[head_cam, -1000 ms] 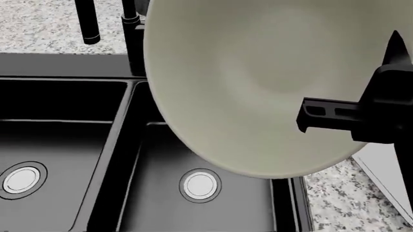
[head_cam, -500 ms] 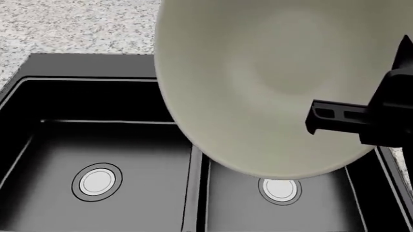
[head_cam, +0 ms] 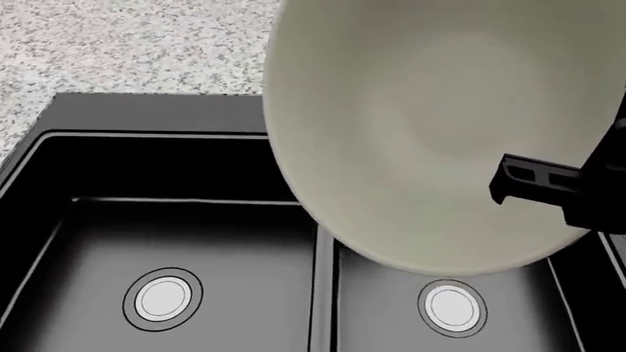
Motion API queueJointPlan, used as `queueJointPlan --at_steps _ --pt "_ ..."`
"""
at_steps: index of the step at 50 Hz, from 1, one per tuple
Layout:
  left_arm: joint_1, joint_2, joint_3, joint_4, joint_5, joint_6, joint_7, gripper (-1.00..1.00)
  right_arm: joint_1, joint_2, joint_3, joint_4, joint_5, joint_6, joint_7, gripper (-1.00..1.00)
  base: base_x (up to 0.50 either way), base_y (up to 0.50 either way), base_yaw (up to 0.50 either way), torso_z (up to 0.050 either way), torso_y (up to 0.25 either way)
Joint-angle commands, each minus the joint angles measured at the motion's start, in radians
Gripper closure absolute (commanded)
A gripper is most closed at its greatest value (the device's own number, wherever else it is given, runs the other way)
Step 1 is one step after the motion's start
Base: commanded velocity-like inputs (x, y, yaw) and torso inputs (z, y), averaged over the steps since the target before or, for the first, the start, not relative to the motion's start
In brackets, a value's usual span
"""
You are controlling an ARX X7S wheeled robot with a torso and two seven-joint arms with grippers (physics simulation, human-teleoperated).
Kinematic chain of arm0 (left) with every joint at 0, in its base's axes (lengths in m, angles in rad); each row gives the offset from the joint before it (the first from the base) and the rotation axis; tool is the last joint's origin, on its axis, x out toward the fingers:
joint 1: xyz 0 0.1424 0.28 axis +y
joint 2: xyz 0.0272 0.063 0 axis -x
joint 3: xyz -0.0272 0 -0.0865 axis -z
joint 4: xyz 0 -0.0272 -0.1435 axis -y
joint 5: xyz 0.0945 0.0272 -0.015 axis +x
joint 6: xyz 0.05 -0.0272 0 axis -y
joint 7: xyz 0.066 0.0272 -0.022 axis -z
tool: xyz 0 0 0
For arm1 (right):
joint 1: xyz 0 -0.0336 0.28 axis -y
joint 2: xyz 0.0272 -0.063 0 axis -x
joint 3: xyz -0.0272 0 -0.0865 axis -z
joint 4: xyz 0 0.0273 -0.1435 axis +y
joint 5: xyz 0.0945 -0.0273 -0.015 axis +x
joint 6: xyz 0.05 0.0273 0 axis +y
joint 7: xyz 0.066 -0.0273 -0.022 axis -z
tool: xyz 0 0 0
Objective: Move the fresh-baked cupcake off the tray onto the counter, and place the bowl used for mixing into the sink.
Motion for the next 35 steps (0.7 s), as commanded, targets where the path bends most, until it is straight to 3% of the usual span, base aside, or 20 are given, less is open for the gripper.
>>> queueJointPlan --at_steps 1,14,27,34,35 --pt "0.032 -0.001 -0.032 0.004 0.001 -0.001 0.008 -1.00 -0.051 0.005 0.042 0.003 -0.009 -0.017 0.004 1.00 0.00 0.00 0.00 0.000 0.000" --pt "0.026 0.002 -0.015 0.003 0.007 0.004 0.009 -1.00 -0.041 -0.002 0.015 0.005 -0.031 -0.005 -0.012 1.00 0.01 -0.28 0.00 0.000 0.000" --pt "0.016 0.001 -0.003 0.000 0.009 0.013 0.011 -1.00 -0.046 -0.015 -0.013 0.007 -0.075 0.012 -0.046 1.00 0.42 -0.10 0.00 0.000 0.001" --pt "0.009 0.000 0.010 0.003 0.013 0.013 0.011 -1.00 -0.153 -0.049 0.017 0.022 -0.109 -0.014 -0.089 1.00 0.00 0.00 0.00 0.000 0.002" --pt "0.030 0.000 -0.008 0.005 0.011 0.011 0.009 -1.00 -0.295 -0.128 0.041 0.116 -0.108 -0.061 -0.148 1.00 0.00 0.00 0.00 0.000 0.000"
